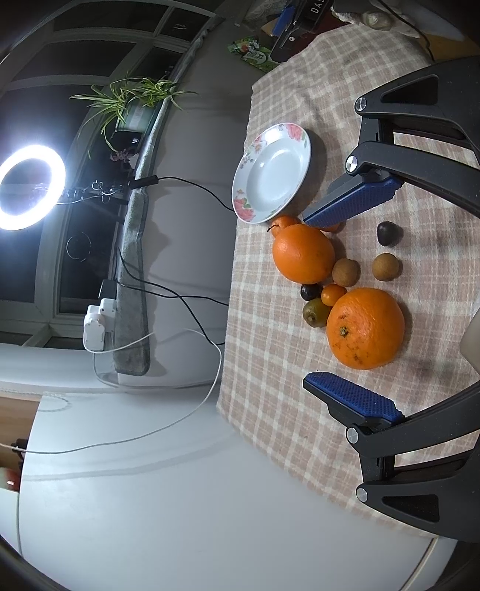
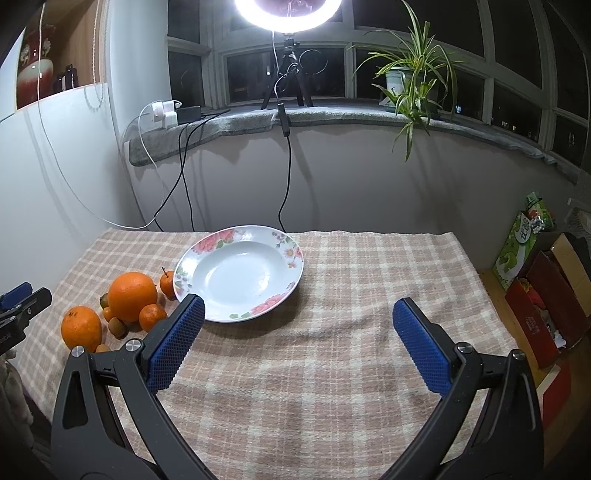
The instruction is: Organize fruits
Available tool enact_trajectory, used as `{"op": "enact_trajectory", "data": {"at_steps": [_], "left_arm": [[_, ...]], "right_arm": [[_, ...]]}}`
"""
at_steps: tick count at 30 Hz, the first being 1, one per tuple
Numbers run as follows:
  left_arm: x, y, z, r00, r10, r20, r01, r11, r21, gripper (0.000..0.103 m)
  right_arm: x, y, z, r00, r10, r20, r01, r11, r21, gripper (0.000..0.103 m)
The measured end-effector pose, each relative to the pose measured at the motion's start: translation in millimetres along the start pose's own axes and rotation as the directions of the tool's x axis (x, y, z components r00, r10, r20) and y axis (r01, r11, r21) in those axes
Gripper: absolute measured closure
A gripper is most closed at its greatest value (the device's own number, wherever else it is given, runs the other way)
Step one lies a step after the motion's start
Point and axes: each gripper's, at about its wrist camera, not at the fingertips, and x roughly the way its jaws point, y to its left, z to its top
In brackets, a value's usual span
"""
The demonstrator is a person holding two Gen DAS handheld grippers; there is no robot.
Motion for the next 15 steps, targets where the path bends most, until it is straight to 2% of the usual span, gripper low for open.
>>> {"op": "enact_trajectory", "data": {"at_steps": [15], "left_arm": [[8,5,-4,1.000,-0.003,-0.027,0.003,1.000,-0.008,0.022]], "right_arm": [[15,7,-4,0.998,0.047,-0.038,-0.047,0.999,-0.015,0.000]]}}
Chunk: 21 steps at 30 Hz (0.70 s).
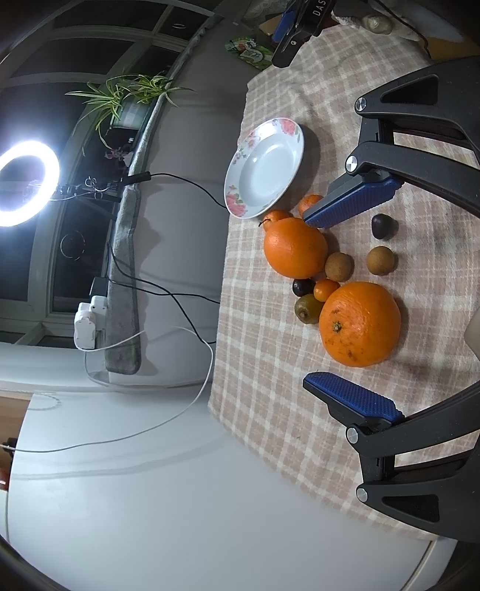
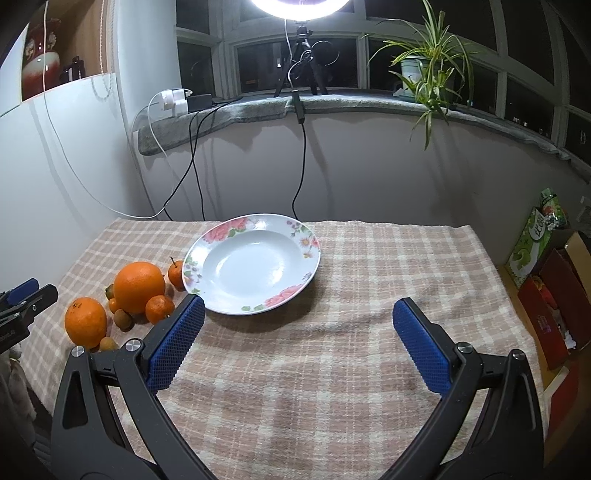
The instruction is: Organize fruits
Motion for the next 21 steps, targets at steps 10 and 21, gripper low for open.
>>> {"op": "enact_trajectory", "data": {"at_steps": [10,21], "left_arm": [[5,6,-11,0.999,-0.009,-0.036,0.009,1.000,-0.006,0.022],[16,25,-27,0.995,-0.017,-0.100,0.012,0.999,-0.048,0.023]], "right_arm": [[17,15,-8,0.997,0.074,-0.038,-0.075,0.996,-0.043,0.000],[33,44,-16,0.979,0.180,-0.099,-0.189,0.978,-0.092,0.002]]}}
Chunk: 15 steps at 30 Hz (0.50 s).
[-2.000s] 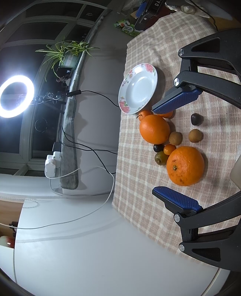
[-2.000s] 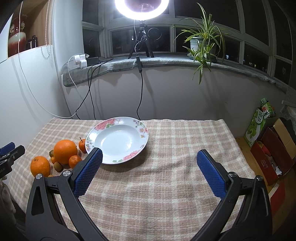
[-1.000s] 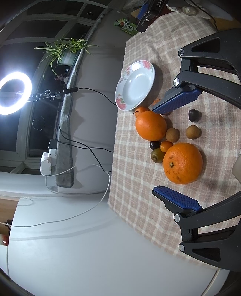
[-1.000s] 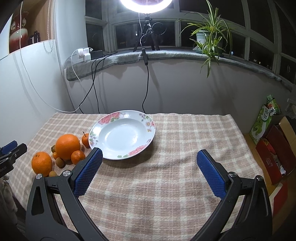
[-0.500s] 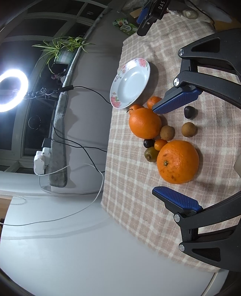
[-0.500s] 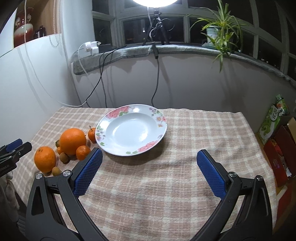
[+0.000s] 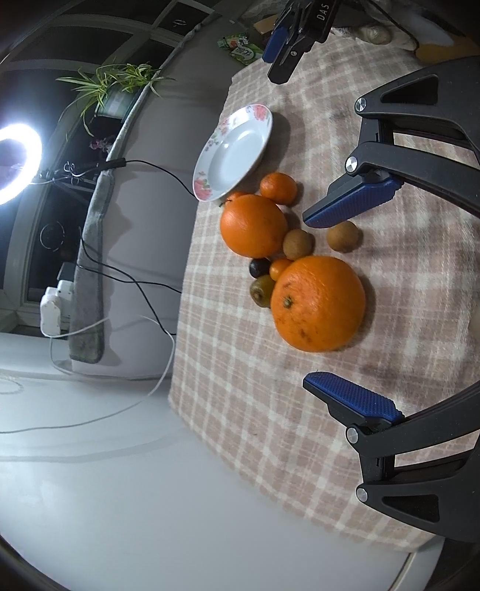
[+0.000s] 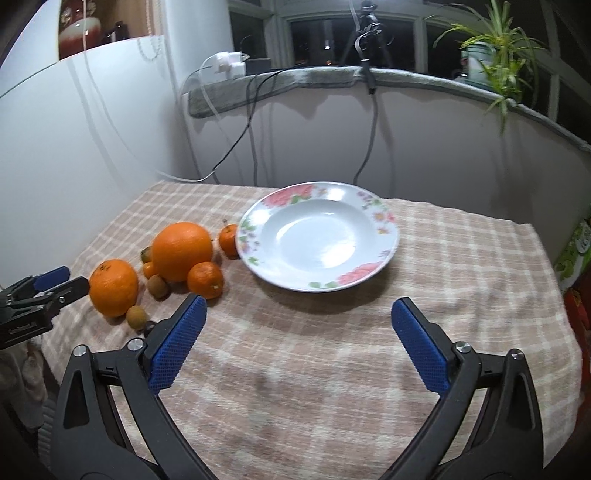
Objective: Organize fruits
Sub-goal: 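Move the right tool to the large orange and close its fingers on it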
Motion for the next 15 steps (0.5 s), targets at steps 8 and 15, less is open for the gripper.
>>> {"op": "enact_trajectory", "data": {"at_steps": [8,15], "left_arm": [[8,10,-6,0.999,-0.039,-0.030,0.038,0.998,-0.043,0.023],[16,17,-11,0.996,-0.071,-0.055,0.067,0.996,-0.063,0.023]], "right_arm": [[19,30,6,0.991,0.117,-0.065,-0.119,0.993,-0.024,0.002],[38,61,9,0.964,0.230,-0.135,-0.236,0.971,-0.032,0.002]]}}
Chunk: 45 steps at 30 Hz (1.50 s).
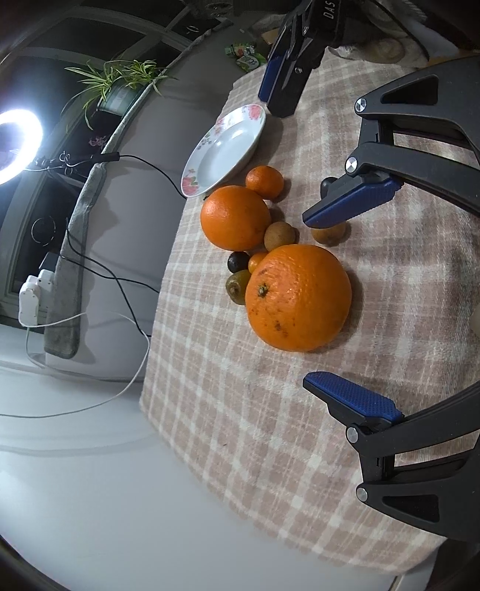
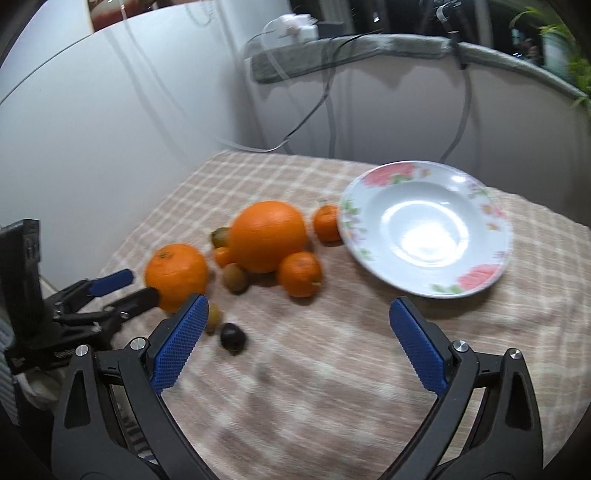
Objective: Organize fruits
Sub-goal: 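Move the right tool to the large orange and close its fingers on it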
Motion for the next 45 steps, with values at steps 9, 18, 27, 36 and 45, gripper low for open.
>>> {"op": "enact_trajectory", "data": {"at_steps": [9,18,27,36,45], "left_arm": [[8,4,-2,0.998,-0.052,-0.025,0.052,0.998,-0.022,0.026],[15,10,-2,0.995,-0.093,-0.045,0.091,0.995,-0.050,0.030],[21,12,0,0.993,-0.108,-0.051,0.105,0.993,-0.057,0.033],[27,14,-1,0.991,-0.122,-0.063,0.118,0.991,-0.067,0.034],[27,14,-1,0.990,-0.124,-0.061,0.120,0.990,-0.068,0.034]], "right_arm": [[34,28,14,0.989,0.118,-0.084,-0.120,0.993,-0.009,0.002],[64,43,26,0.961,0.226,-0.157,-0.226,0.974,0.019,0.010],[88,54,29,0.931,0.295,-0.216,-0.292,0.955,0.048,0.020],[100,66,32,0.922,0.305,-0.237,-0.309,0.951,0.021,0.021],[103,73,31,0.906,0.332,-0.262,-0.339,0.941,0.019,0.028]]}}
